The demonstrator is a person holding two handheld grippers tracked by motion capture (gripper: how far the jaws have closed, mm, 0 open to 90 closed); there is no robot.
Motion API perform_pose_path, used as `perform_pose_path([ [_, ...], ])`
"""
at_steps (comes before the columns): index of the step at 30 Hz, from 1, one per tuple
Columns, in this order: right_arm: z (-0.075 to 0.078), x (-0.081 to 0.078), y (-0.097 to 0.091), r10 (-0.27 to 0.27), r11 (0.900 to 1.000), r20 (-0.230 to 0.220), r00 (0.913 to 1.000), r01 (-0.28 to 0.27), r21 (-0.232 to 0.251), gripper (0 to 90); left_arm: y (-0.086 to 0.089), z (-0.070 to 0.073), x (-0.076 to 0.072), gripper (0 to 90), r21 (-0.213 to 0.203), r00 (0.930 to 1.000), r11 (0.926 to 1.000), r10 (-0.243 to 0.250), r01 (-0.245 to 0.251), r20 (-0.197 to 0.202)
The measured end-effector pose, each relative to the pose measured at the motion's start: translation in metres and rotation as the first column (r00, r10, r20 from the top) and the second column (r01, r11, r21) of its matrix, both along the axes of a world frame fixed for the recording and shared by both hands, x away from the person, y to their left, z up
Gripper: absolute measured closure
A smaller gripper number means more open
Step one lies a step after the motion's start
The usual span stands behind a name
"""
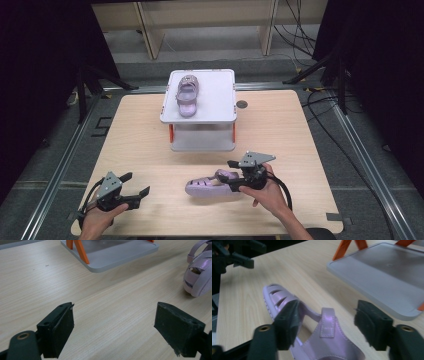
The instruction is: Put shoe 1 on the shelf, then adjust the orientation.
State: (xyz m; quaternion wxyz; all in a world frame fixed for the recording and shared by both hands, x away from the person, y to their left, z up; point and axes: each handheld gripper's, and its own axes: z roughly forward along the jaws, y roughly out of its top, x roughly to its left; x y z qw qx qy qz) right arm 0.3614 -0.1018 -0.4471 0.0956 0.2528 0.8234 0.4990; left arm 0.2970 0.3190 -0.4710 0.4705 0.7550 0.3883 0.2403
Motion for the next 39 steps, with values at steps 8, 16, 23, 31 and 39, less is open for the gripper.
perform_pose_path([
  [8,-0.007,0.003,0.005,0.022,0.9972,-0.038,0.9990,-0.025,-0.070,49.3,-0.002,0.000,0.000,15.4,0.020,0.9999,0.9997,-0.011,0.011,0.008],
  [16,-0.010,0.007,0.004,0.070,0.9940,-0.061,0.9957,-0.075,-0.079,54.2,0.000,0.001,0.001,15.4,0.014,0.9999,0.9999,0.000,0.000,0.013],
  [23,0.000,-0.010,-0.005,0.118,0.9914,-0.100,0.9880,-0.123,-0.046,62.3,0.002,0.002,0.000,15.4,0.019,0.9999,0.9998,-0.012,0.012,0.011],
  [31,-0.005,-0.017,-0.008,0.145,0.9890,-0.114,0.9829,-0.147,-0.013,67.6,0.002,0.001,0.000,15.4,0.023,0.9999,0.9997,-0.007,0.007,0.012],
  [39,0.001,-0.024,-0.005,0.146,0.9893,-0.079,0.9861,-0.145,0.013,76.6,0.003,0.002,0.000,15.6,0.016,0.9998,0.9998,0.012,-0.012,0.014],
])
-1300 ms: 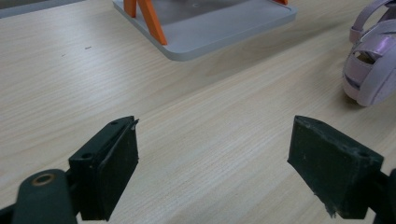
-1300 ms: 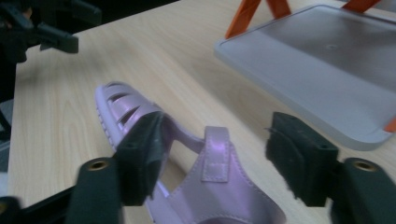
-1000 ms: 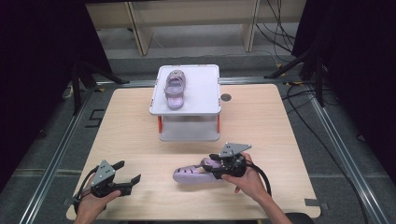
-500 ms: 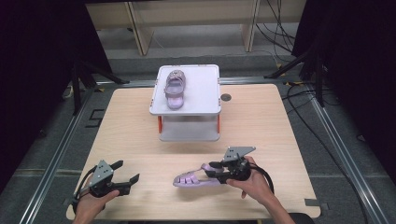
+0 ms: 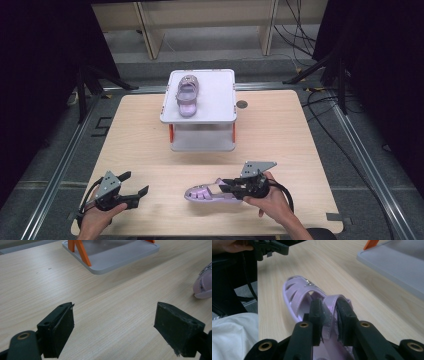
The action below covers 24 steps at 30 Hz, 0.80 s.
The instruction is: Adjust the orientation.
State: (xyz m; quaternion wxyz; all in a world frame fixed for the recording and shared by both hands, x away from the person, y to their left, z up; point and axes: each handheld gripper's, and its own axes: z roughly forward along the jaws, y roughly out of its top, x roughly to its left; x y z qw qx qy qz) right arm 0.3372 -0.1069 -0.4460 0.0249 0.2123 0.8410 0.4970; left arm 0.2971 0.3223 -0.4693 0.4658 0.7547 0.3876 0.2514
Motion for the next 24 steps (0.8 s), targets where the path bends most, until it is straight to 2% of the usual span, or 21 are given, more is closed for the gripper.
perform_pose_path([
  [1,0.001,0.000,0.001,0.006,0.9999,0.034,0.9994,-0.006,-0.015,76.8,0.000,0.000,0.000,15.6,-0.001,1.0000,1.0000,0.000,0.000,0.001],
  [2,0.002,-0.001,0.002,-0.012,0.9998,0.020,0.9997,0.012,-0.016,76.8,0.000,0.000,0.000,15.6,-0.001,1.0000,1.0000,0.001,-0.001,0.002],
  [3,0.002,0.000,0.002,-0.026,0.9996,0.026,0.9993,0.026,-0.011,77.0,0.001,0.000,0.001,15.6,-0.001,1.0000,1.0000,-0.005,0.005,0.008],
  [5,0.004,0.002,0.000,-0.063,0.9980,0.040,0.9972,0.064,-0.004,77.6,0.002,0.001,0.000,15.6,0.008,1.0000,0.9999,-0.007,0.008,-0.005],
  [8,0.005,0.010,-0.004,-0.133,0.9910,0.082,0.9877,0.134,-0.008,77.9,0.001,0.000,0.000,15.7,-0.002,1.0000,1.0000,0.004,-0.004,0.002],
  [9,0.005,0.012,-0.005,-0.165,0.9863,0.063,0.9843,0.165,-0.003,77.9,0.002,0.001,0.000,15.7,0.009,1.0000,0.9999,0.005,-0.005,-0.007],
  [11,0.004,0.014,-0.006,-0.181,0.9835,0.060,0.9817,0.181,0.005,77.8,0.002,0.002,0.000,15.7,0.021,1.0000,0.9998,-0.001,0.000,0.001],
  [12,0.004,0.014,-0.004,-0.184,0.9829,0.042,0.9820,0.184,0.013,77.7,0.001,0.001,0.000,15.7,-0.001,1.0000,1.0000,0.005,-0.005,0.007],
  [13,0.004,0.012,-0.004,-0.183,0.9830,0.055,0.9815,0.183,0.006,77.7,0.001,0.001,0.000,15.7,-0.008,0.9999,1.0000,0.001,-0.001,0.013],
  [14,0.003,0.010,-0.001,-0.164,0.9865,0.046,0.9855,0.163,0.014,77.7,0.001,0.001,0.000,15.7,-0.010,0.9999,0.9999,-0.001,0.001,0.015],
  [15,0.003,0.007,0.000,-0.155,0.9877,0.015,0.9877,0.155,0.016,78.0,0.001,0.001,0.000,15.7,-0.010,0.9999,0.9999,-0.002,0.002,0.016],
  [17,0.001,0.002,0.005,-0.127,0.9904,-0.051,0.9906,0.129,0.049,79.3,0.002,0.001,0.001,15.7,-0.001,0.9997,0.9999,-0.016,0.016,0.017],
  [18,0.001,-0.001,0.007,-0.123,0.9907,-0.068,0.9901,0.126,0.051,79.3,0.001,0.001,0.000,15.7,-0.001,0.9998,1.0000,-0.007,0.007,0.018],
  [21,-0.002,-0.004,0.014,-0.089,0.9934,-0.074,0.9933,0.094,0.065,79.0,0.000,0.002,-0.001,15.7,-0.002,0.9998,1.0000,-0.009,0.009,0.016],
  [22,-0.001,-0.007,0.016,-0.089,0.9941,-0.097,0.9913,0.094,0.053,78.6,0.000,0.002,-0.001,15.7,-0.003,0.9998,0.9999,-0.010,0.010,0.016],
  [23,-0.003,-0.006,0.019,-0.074,0.9947,-0.078,0.9943,0.079,0.065,78.1,0.000,0.002,-0.001,15.8,-0.002,0.9998,1.0000,-0.008,0.008,0.015],
  [24,-0.003,-0.008,0.022,-0.068,0.9947,-0.086,0.9939,0.074,0.070,77.3,0.001,0.002,-0.001,15.8,0.002,0.9999,1.0000,-0.005,0.005,0.015],
])
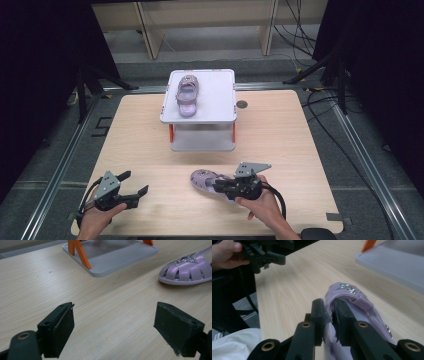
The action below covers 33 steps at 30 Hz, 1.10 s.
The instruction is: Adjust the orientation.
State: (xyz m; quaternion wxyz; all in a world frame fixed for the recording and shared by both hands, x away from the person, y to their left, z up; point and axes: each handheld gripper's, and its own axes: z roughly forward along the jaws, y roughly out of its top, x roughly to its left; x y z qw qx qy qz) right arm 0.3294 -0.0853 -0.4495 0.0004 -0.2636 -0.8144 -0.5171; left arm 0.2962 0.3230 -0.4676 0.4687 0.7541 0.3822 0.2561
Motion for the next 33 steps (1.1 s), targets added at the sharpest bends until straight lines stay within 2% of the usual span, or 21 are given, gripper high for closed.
perform_pose_path([
  [1,0.001,-0.001,0.001,0.003,0.9999,0.007,1.0000,-0.002,-0.015,76.4,0.001,0.000,0.000,15.8,0.008,1.0000,1.0000,0.001,-0.001,-0.002],
  [3,0.001,-0.003,0.006,0.023,0.9993,0.003,0.9997,-0.023,-0.028,74.7,0.000,-0.001,0.001,15.8,-0.003,1.0000,1.0000,-0.006,0.006,0.001],
  [8,-0.002,-0.004,0.012,0.063,0.9970,0.020,0.9978,-0.062,-0.047,69.8,0.000,-0.001,0.001,15.8,0.008,1.0000,0.9999,-0.008,0.008,-0.002],
  [9,-0.001,-0.007,0.013,0.057,0.9975,-0.010,0.9983,-0.057,-0.041,66.1,0.000,-0.001,0.001,15.8,0.003,0.9999,0.9999,-0.011,0.011,-0.001],
  [10,-0.001,-0.006,0.013,0.063,0.9978,-0.016,0.9979,-0.064,-0.019,63.8,0.000,-0.001,0.001,15.8,0.003,0.9999,0.9999,-0.016,0.016,-0.001],
  [11,0.001,-0.005,0.012,0.073,0.9973,0.007,0.9973,-0.073,-0.009,60.2,0.000,-0.001,0.001,15.8,0.001,1.0000,1.0000,-0.005,0.005,-0.002],
  [12,0.004,-0.005,0.011,0.071,0.9974,0.020,0.9973,-0.071,-0.013,60.1,0.000,-0.001,0.001,15.8,0.007,1.0000,1.0000,-0.006,0.006,-0.005],
  [13,0.006,-0.006,0.011,0.062,0.9979,0.013,0.9980,-0.061,-0.019,59.0,0.001,-0.001,0.001,15.8,0.007,1.0000,1.0000,-0.004,0.004,-0.009],
  [14,0.007,-0.005,0.009,0.060,0.9979,0.041,0.9974,-0.059,-0.026,58.3,0.001,-0.001,0.001,15.8,0.007,1.0000,0.9999,-0.007,0.007,-0.006],
  [15,0.007,-0.004,0.008,0.056,0.9982,0.050,0.9972,-0.055,-0.026,57.7,0.001,-0.001,0.000,15.8,0.003,1.0000,1.0000,0.002,-0.002,-0.009],
  [16,0.007,-0.007,0.007,0.031,0.9992,0.026,0.9992,-0.030,-0.025,57.2,0.001,-0.001,0.001,15.8,0.003,1.0000,1.0000,-0.005,0.005,-0.001],
  [17,0.006,-0.003,0.005,0.050,0.9984,0.073,0.9961,-0.048,-0.031,56.0,0.000,-0.001,0.000,15.8,0.003,1.0000,1.0000,-0.001,0.001,-0.005],
  [18,0.007,-0.003,0.004,0.037,0.9981,0.073,0.9967,-0.034,-0.052,54.8,0.002,-0.001,0.001,15.8,0.022,0.9999,0.9997,-0.010,0.010,0.003],
  [19,0.007,-0.002,0.002,0.034,0.9976,0.095,0.9949,-0.028,-0.064,53.8,0.002,0.000,0.001,15.8,0.041,1.0000,0.9991,-0.007,0.007,-0.003],
  [20,0.007,-0.002,0.001,0.022,0.9980,0.100,0.9948,-0.016,-0.061,52.5,0.000,-0.001,0.001,15.8,0.003,1.0000,1.0000,-0.006,0.006,0.000],
  [22,0.007,-0.001,-0.001,0.014,0.9974,0.106,0.9942,-0.007,-0.071,49.3,0.001,-0.001,0.000,15.8,0.005,1.0000,1.0000,0.000,0.000,-0.009],
  [23,0.006,-0.001,-0.003,0.003,0.9958,0.107,0.9942,0.007,-0.091,47.5,0.001,-0.001,0.000,15.8,0.005,1.0000,1.0000,0.000,0.000,-0.009],
  [24,0.005,0.001,-0.002,0.008,0.9948,0.129,0.9917,0.005,-0.102,45.9,0.001,-0.001,0.000,15.8,0.015,0.9999,0.9999,0.003,-0.003,-0.015],
  [25,0.004,0.001,-0.002,0.008,0.9937,0.123,0.9924,0.006,-0.112,44.6,0.001,-0.001,0.000,15.9,0.014,0.9999,0.9999,0.003,-0.003,-0.014],
  [28,0.002,0.001,0.000,0.008,0.9877,0.150,0.9886,0.015,-0.156,40.4,0.000,-0.001,0.001,15.8,0.004,1.0000,1.0000,-0.005,0.005,-0.001],
  [33,-0.002,-0.001,0.007,0.028,0.9804,0.163,0.9862,0.004,-0.197,39.4,0.001,-0.002,0.001,15.8,0.010,1.0000,0.9999,-0.004,0.005,-0.009],
])
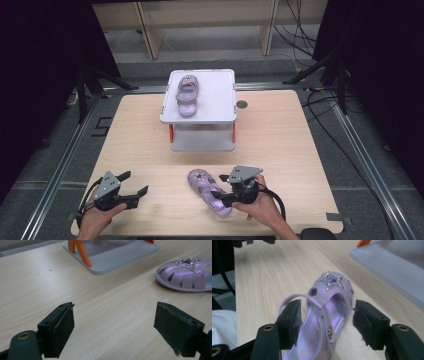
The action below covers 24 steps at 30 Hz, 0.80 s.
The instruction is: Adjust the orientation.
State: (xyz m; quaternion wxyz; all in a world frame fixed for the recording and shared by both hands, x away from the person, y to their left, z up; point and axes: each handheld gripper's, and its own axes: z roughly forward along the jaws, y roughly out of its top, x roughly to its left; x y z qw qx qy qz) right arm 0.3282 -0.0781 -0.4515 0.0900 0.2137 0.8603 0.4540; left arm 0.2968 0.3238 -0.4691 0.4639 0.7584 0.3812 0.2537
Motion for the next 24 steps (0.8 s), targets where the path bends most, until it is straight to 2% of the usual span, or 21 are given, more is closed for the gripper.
perform_pose_path([
  [4,-0.004,0.000,0.008,0.003,0.9993,0.018,0.9998,-0.003,-0.038,39.3,0.000,0.001,0.001,15.8,0.010,1.0000,0.9999,-0.006,0.006,0.002],
  [5,-0.005,-0.001,0.010,0.000,0.9993,0.014,0.9999,0.000,-0.037,39.3,-0.001,0.000,0.000,15.8,-0.007,1.0000,1.0000,-0.002,0.002,-0.001],
  [7,-0.007,-0.001,0.014,0.006,0.9985,0.024,0.9997,-0.005,-0.055,39.2,-0.001,0.000,0.000,15.8,-0.001,1.0000,1.0000,0.000,0.000,-0.001],
  [11,-0.009,-0.001,0.023,0.003,0.9984,0.021,0.9998,-0.002,-0.057,38.7,0.000,0.000,0.001,15.8,-0.003,0.9999,0.9999,-0.011,0.011,0.004],
  [14,-0.008,-0.002,0.029,0.008,0.9977,0.031,0.9995,-0.006,-0.067,38.7,0.000,0.001,0.000,15.8,-0.008,1.0000,1.0000,0.000,0.000,0.000],
  [16,-0.008,-0.002,0.031,0.008,0.9978,0.034,0.9994,-0.005,-0.067,38.5,0.001,0.001,0.000,15.8,0.016,1.0000,0.9999,0.004,-0.004,-0.006],
  [17,-0.008,-0.001,0.031,0.004,0.9980,0.030,0.9995,-0.002,-0.063,38.4,0.000,0.000,0.000,15.8,-0.005,1.0000,1.0000,0.005,-0.005,-0.002],
  [22,-0.009,0.001,0.034,-0.010,0.9995,0.004,0.9999,0.011,-0.030,38.2,-0.001,-0.001,0.001,15.8,-0.007,1.0000,1.0000,-0.005,0.005,0.001],
  [24,-0.008,0.001,0.037,-0.003,0.9995,-0.003,1.0000,0.003,-0.031,37.9,-0.001,0.000,0.001,15.8,-0.007,1.0000,1.0000,-0.005,0.005,0.001],
])
